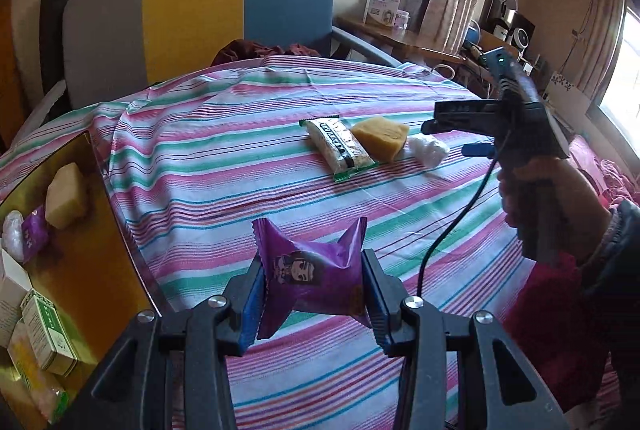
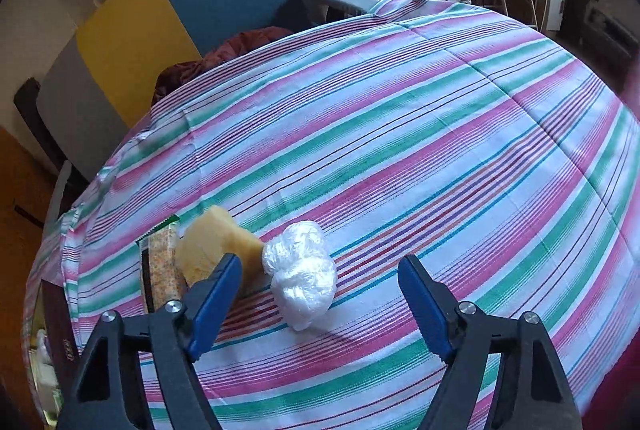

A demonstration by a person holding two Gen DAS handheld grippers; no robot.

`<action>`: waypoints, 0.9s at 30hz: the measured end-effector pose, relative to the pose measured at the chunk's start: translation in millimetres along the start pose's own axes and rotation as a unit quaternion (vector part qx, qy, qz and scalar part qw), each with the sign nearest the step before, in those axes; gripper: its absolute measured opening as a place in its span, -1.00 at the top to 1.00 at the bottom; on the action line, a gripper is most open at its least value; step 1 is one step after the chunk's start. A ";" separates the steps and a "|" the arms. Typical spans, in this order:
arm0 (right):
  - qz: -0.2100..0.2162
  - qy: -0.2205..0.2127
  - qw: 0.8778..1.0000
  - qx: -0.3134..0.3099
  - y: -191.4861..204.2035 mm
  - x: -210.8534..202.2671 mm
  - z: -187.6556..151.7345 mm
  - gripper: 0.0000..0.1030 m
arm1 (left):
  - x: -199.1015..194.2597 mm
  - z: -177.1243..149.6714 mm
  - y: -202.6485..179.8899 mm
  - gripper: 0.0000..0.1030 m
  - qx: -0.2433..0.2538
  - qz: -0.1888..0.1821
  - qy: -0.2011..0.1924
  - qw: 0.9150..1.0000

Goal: Organize objects
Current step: 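Lift the purple candy with the left tool while the right tool grasps the white plastic-wrapped bundle, then carry the purple candy into the gold tray and open the left tool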

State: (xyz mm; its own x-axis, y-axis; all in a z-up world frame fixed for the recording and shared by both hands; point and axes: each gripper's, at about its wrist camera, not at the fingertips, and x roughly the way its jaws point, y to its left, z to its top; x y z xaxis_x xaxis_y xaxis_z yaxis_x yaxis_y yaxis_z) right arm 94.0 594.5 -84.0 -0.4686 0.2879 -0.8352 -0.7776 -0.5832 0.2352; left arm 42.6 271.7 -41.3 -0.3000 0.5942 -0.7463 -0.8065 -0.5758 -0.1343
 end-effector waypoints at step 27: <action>-0.048 0.043 0.993 -0.100 29.5 31.9 -10.0 0.32 | -49.2 -2.1 33.5 0.14 -0.038 0.070 -0.035 0.996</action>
State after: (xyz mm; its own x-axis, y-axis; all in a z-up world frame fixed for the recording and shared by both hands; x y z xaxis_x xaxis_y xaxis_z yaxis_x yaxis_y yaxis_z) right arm 60.3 578.9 -108.6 -0.3530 0.2880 -0.8902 -0.7143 -0.6975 0.0575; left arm 31.4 222.0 -10.4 -0.4434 0.5422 -0.7138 -0.7145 -0.6946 -0.0838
